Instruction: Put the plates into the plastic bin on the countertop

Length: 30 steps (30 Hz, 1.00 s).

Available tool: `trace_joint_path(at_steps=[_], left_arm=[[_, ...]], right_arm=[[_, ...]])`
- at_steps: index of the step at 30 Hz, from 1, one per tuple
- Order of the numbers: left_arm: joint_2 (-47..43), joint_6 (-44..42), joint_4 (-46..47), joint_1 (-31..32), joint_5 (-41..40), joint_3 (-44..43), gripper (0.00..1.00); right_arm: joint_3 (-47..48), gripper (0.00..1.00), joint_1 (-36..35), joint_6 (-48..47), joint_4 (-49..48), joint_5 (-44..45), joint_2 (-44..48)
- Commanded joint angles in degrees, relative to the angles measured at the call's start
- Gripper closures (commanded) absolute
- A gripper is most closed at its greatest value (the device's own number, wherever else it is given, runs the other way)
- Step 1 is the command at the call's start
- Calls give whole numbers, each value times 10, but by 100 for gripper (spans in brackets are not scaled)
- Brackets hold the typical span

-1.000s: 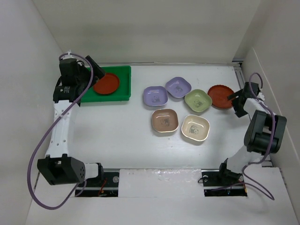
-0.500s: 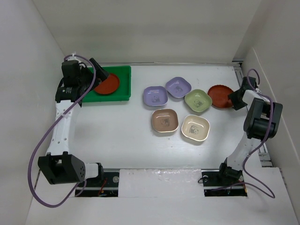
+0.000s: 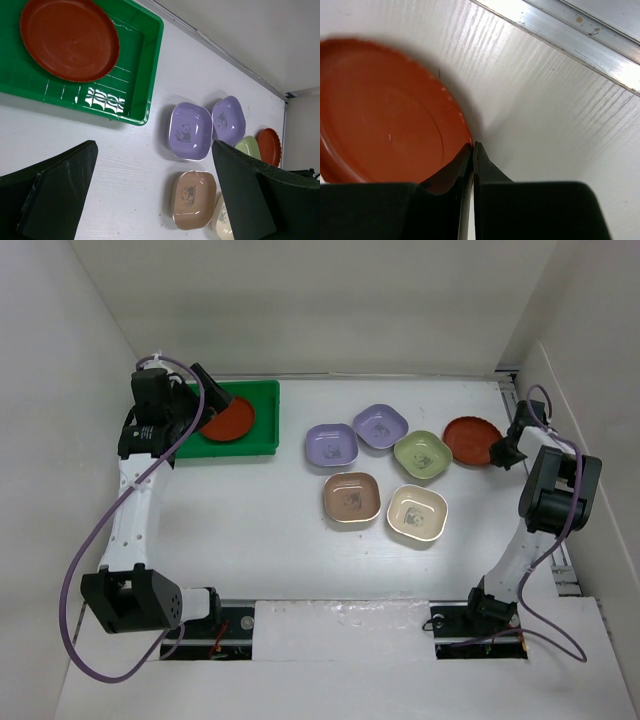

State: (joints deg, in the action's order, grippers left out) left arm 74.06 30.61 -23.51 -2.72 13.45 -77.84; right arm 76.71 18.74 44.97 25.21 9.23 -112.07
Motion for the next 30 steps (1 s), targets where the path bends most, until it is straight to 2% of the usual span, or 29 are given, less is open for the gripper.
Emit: trace_joint_path(at_steps=[1,2,3,7,11,15,16,19,22,24,30], left_arm=[[-23,-12,10,-1,-5,-6,1],[-23,-12,10,-1,-5,-6,1],[-23,-12,10,-1,-5,-6,1],[-17,-12,10,-1,-5,-6,1],[-3,-17,28,-1,26,5,1],[32,-17,53,-1,119,19,1],[40,-22,53,-1,131,19,1],[60,-22,66,-1,164,24,1],[66,-27,97,-1,208,31,1],[66,-27,117,-1,234,44,1],[71,-35,130,-1,235,44,1]], right_arm=[[27,95,2,-6,12,10,-4],[27,95,2,-6,12,10,-4],[34,100,2,-6,12,10,-10],[49,100,7,-11,18,0,-9],[49,100,-12,6,-7,-5,49],[73,100,-53,41,-1,75,112],[78,100,-63,42,-1,111,124],[97,100,-101,42,-7,143,150],[147,100,-166,-6,6,176,145],[199,100,-239,-33,37,183,129],[298,100,-439,-67,97,223,71]])
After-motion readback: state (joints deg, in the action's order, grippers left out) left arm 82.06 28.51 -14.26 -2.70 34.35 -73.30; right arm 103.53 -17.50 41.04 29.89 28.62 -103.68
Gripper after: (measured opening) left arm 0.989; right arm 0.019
